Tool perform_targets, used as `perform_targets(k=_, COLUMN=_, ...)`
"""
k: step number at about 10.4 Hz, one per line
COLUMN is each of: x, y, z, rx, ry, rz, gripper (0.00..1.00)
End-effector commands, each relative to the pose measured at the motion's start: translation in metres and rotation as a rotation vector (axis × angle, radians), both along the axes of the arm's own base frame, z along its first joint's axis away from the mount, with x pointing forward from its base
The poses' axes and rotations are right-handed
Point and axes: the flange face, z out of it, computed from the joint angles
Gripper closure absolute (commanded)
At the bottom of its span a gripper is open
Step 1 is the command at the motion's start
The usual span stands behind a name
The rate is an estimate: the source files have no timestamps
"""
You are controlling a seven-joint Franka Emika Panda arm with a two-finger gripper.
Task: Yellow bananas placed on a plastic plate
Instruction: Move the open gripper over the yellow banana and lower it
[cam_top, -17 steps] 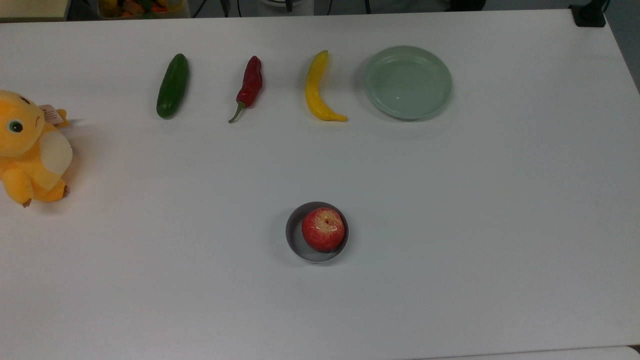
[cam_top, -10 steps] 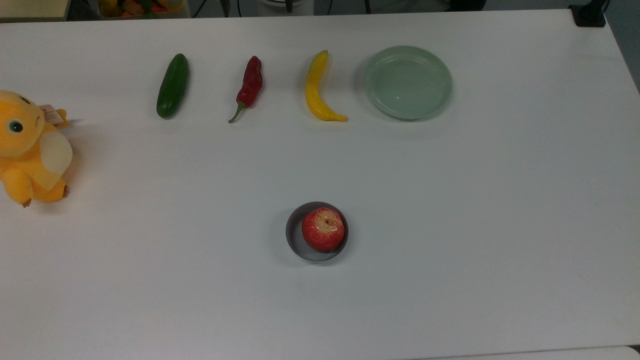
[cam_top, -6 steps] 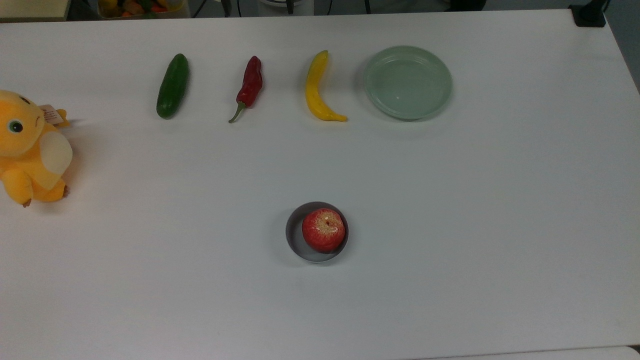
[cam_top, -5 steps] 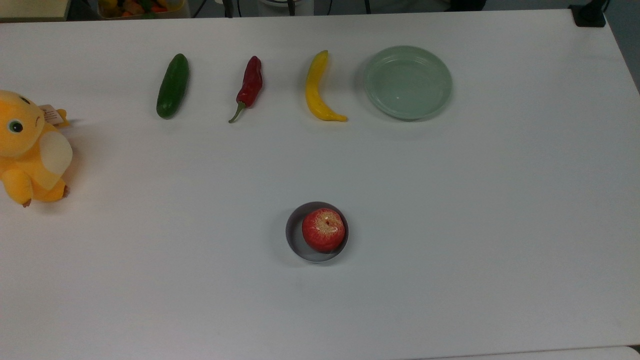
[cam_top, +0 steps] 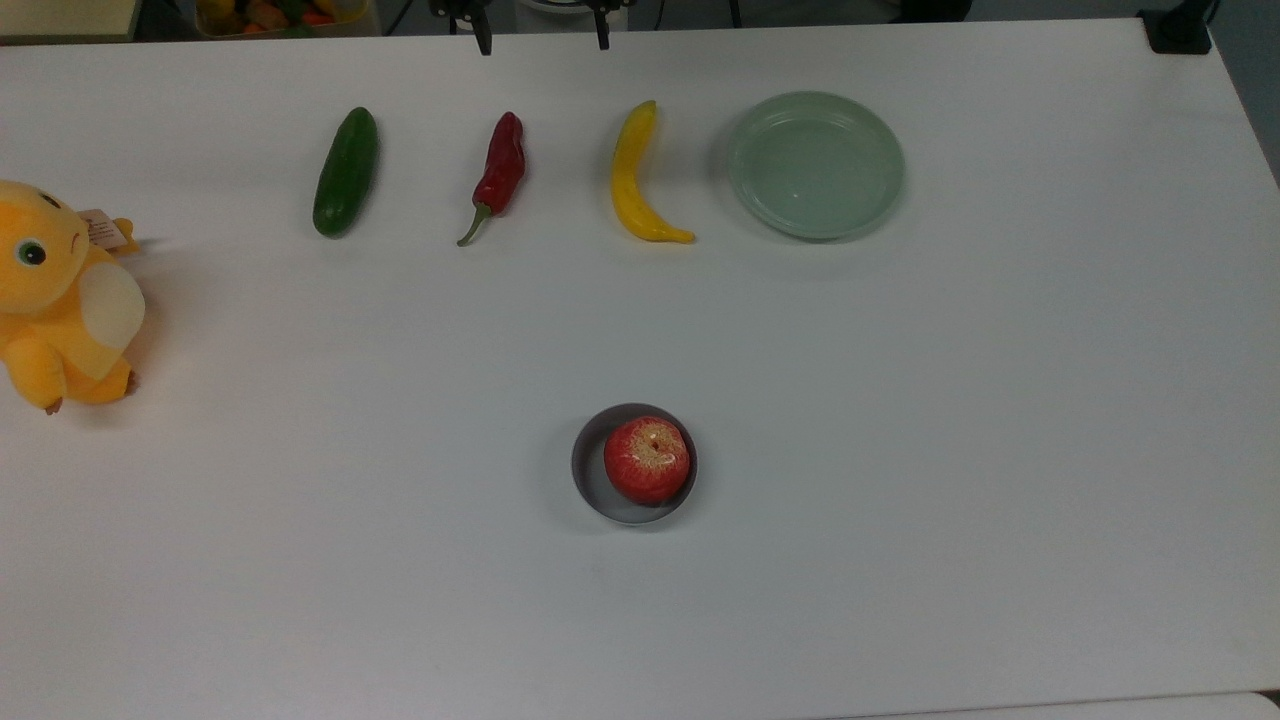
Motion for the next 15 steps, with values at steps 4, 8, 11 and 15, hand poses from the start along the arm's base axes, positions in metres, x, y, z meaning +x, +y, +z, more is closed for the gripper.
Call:
perform_targets(k=4, x=-0.012, y=0.005, z=-0.048, rx=-0.014, ry=0.093, rz=0.077, gripper=0.00)
perform_targets(k=8, x=-0.027, y=0.001, z=-0.090, rx=-0.016, ry=0.230, rz=0.116, gripper=0.00)
perform_targets(k=11, x=-0.034, y=0.001, z=-0.123, rx=-0.018, ry=0.299, rz=0.115, gripper=0.00)
perform_targets(k=15, x=-0.032, y=-0.010, z=-0.178, rx=-0.010, ry=0.374, rz=0.068, gripper=0.00)
